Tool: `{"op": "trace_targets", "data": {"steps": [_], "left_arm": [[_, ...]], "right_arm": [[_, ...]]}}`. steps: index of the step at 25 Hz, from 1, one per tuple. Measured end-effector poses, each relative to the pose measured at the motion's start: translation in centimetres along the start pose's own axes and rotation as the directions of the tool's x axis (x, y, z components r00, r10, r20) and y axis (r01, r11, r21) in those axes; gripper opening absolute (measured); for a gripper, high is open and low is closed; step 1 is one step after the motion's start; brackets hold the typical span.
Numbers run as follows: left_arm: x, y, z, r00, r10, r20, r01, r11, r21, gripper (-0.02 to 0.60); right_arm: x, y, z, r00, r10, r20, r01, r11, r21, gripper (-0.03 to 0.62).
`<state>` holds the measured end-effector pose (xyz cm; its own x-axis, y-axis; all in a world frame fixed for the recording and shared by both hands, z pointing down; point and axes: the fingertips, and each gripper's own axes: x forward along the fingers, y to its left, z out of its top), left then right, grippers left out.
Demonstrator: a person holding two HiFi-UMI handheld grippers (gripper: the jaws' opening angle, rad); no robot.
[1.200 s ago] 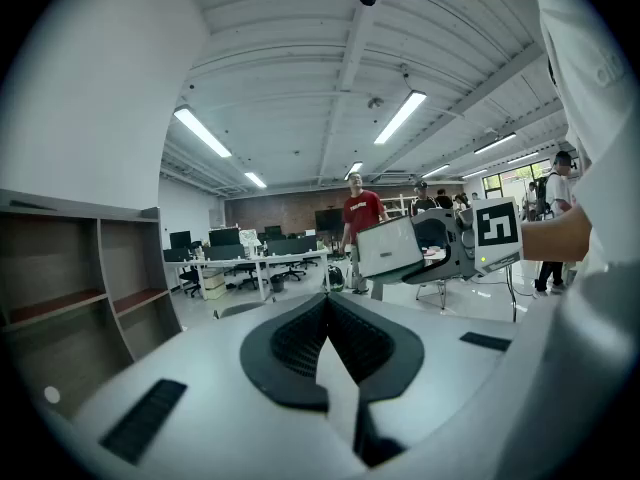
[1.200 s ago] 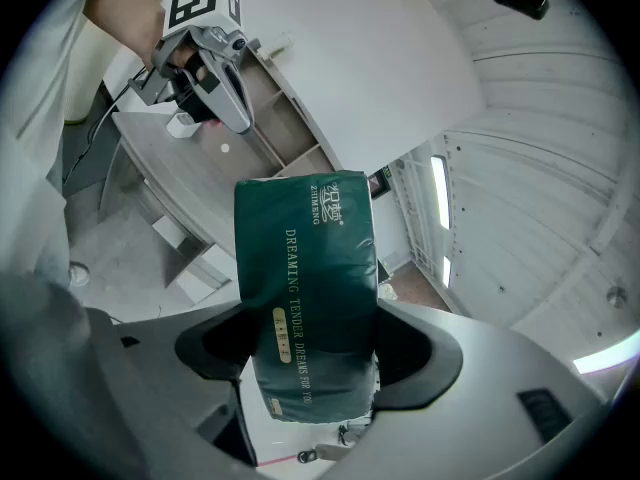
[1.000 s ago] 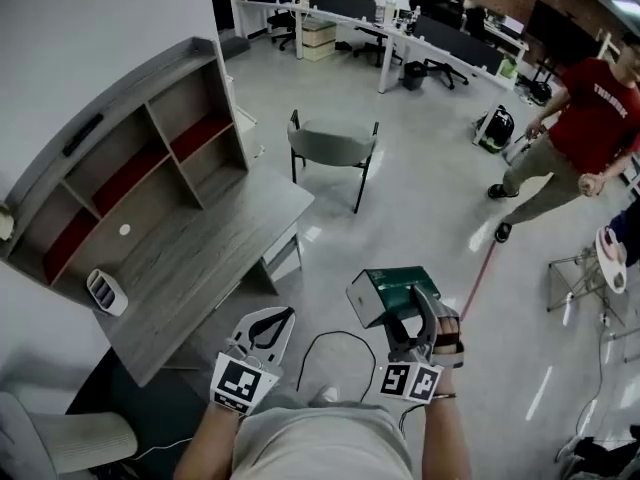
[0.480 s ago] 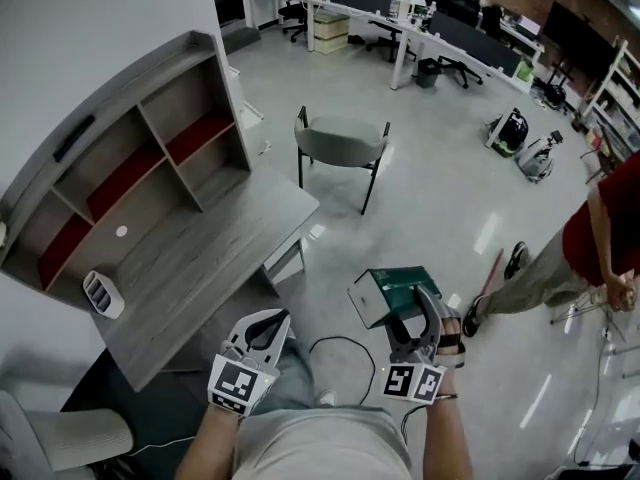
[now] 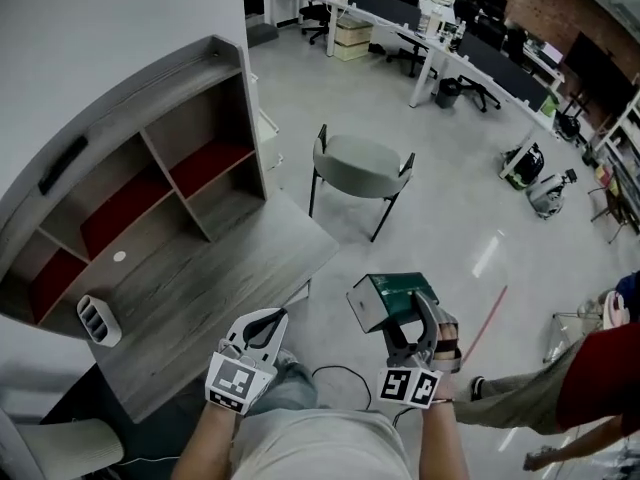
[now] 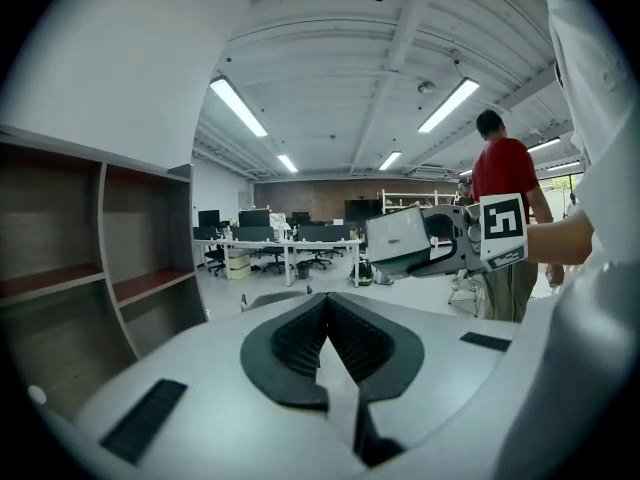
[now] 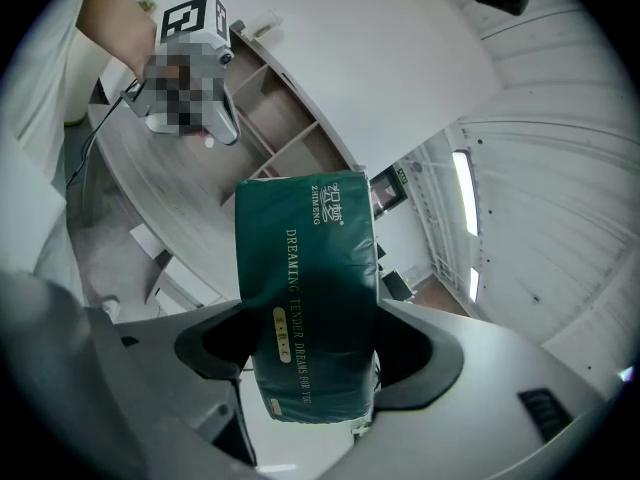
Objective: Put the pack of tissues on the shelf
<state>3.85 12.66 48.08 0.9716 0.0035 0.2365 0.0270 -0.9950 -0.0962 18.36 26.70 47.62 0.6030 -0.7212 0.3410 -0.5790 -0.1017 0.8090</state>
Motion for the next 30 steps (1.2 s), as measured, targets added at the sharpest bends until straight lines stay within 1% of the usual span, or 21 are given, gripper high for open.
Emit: {"op": "trace_targets", "data": {"steps": [4, 8, 12, 16, 20, 23, 27, 30], "left_arm": [[1.7, 5.4, 0.4, 1.000, 0.029, -0.007, -0.029, 1.000, -0.004, 0.015], [1.7, 10.6, 0.0, 0.996, 0.085, -0.021, -0.085, 0.996, -0.012, 0.015], [0.7, 14.1, -1.0, 0.988, 0.150, -0.041, -0.151, 0.988, -0.030, 0.015], [-1.1, 17.1, -2.2, 0.973, 0.224, -0.060, -0.228, 0.972, -0.062, 0.015], [-2.3, 19.7, -3.2, 0.951, 0.298, -0.082, -0.305, 0.947, -0.097, 0.015], [-2.7, 21.3, -3.5, 0.930, 0.355, -0.094, -0.364, 0.924, -0.120, 0.015], [-3.4, 24.0, -3.5, 0.892, 0.440, -0.100, -0.451, 0.880, -0.150, 0.015], [-3.7, 25.9, -3.7, 0.858, 0.501, -0.115, -0.514, 0.841, -0.169, 0.015]], "right_arm": [[6.2, -1.2, 3.6, 0.999, 0.021, 0.043, -0.020, 1.000, -0.016, 0.373], [11.8, -1.4, 7.8, 0.994, 0.046, 0.103, -0.042, 0.998, -0.042, 0.373], [16.1, -1.0, 12.0, 0.982, 0.081, 0.169, -0.068, 0.994, -0.080, 0.373], [19.4, -0.1, 16.2, 0.966, 0.122, 0.227, -0.094, 0.987, -0.131, 0.373], [22.4, 1.1, 20.3, 0.942, 0.179, 0.284, -0.124, 0.971, -0.203, 0.373], [24.5, 1.9, 22.8, 0.917, 0.226, 0.328, -0.145, 0.957, -0.252, 0.373], [27.3, 3.1, 26.4, 0.877, 0.287, 0.385, -0.170, 0.935, -0.311, 0.373], [29.5, 3.7, 28.9, 0.845, 0.331, 0.421, -0.180, 0.916, -0.359, 0.373]]}}
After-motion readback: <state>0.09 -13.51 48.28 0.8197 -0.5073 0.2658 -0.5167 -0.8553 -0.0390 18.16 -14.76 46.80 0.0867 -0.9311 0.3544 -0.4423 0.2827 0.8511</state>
